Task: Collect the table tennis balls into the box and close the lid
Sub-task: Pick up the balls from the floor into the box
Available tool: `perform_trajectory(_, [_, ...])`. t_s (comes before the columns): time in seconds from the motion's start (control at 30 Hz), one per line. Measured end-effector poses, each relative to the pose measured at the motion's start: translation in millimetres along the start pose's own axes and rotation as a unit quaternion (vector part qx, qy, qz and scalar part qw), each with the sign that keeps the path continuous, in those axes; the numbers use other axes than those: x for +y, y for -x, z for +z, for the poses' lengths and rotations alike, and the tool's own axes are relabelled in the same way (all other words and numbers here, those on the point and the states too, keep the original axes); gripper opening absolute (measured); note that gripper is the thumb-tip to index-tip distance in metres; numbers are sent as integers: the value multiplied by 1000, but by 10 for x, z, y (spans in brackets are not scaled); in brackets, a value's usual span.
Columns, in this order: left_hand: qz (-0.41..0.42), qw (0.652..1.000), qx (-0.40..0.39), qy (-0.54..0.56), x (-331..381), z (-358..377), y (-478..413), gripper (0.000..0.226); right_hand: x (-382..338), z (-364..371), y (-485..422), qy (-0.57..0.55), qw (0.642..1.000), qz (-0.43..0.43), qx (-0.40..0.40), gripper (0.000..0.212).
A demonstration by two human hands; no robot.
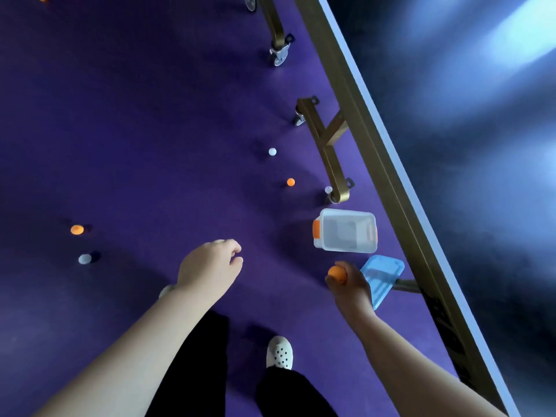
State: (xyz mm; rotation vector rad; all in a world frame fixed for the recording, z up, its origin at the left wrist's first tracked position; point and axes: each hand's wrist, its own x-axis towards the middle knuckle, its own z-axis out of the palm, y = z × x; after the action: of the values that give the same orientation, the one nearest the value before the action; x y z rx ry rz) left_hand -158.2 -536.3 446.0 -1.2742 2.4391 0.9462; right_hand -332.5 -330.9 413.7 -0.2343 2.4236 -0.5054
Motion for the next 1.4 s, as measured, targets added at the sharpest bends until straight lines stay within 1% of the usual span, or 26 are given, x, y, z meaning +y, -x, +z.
perform_trajectory(0.07, [39,999,-2,-19,-121,-90,-400,30,-178,119,-219,-6,1000,17,23,23])
perform_trajectory(0.13, [66,997,-10,-38,-211,-118,-793,33,-261,262,-486,-13,999,30,40,17])
perform_trajectory(0.2, [99,993,-21,-59,-277,-51,-1189,34,-313,406,-772,-34,996,57,60,11])
perform_trajectory(0.23, [108,992,-29,-66,-297,14,-1379,35,-308,485,-915,-45,994,72,70,13])
perform_trajectory(0.33, [124,989,-35,-70,-345,355,-1922,43,-182,767,-1427,-69,986,108,105,26])
perform_trajectory(0.47, [160,985,-12,-58,-436,1112,-2628,53,138,1175,-2273,-95,974,132,155,17])
perform_trajectory(0.57, [187,982,-4,-34,-567,1767,-3116,55,539,1506,-2913,-113,964,144,192,19])
perform_trajectory(0.63, [209,978,0,-25,-667,2172,-3405,56,1017,1785,-3400,-147,955,146,213,26])
perform_trajectory(0.73, [227,973,17,-35,-772,2654,-3773,59,1842,2163,-4130,-169,946,148,233,34])
perform_trajectory(0.8, [237,970,14,-57,-807,2885,-3969,58,2109,2308,-4365,-174,939,151,254,38])
perform_trajectory(0.83, [245,967,12,-69,-809,2972,-4046,58,2185,2366,-4425,-178,934,149,271,44])
perform_trajectory(0.9, [268,959,12,-91,-783,3099,-4180,56,2052,2388,-4338,-164,927,155,301,59])
perform_trajectory(0.93, [282,954,11,-101,-763,3138,-4230,55,1896,2375,-4222,-151,922,162,317,56])
perform_trajectory(1.0, [309,944,16,-117,-710,3178,-4293,53,1802,2363,-4080,-131,904,188,361,38])
perform_trajectory(1.03, [319,939,21,-124,-691,3182,-4312,53,1847,2382,-4052,-132,895,201,376,35])
perform_trajectory(1.07, [327,936,26,-128,-682,3182,-4320,53,1879,2414,-4033,-147,886,218,383,38])
perform_trajectory(1.17, [346,928,37,-133,-705,3156,-4288,52,1926,2487,-4019,-227,856,275,374,54])
perform_trajectory(1.23, [350,926,35,-136,-725,3112,-4240,52,1866,2466,-3979,-286,835,305,358,48])
perform_trajectory(1.3, [351,926,36,-132,-740,3054,-4187,51,1748,2486,-3898,-313,830,294,357,39])
perform_trajectory(1.4, [363,921,42,-132,-751,2981,-4133,48,1686,2671,-3781,-321,832,277,356,40])
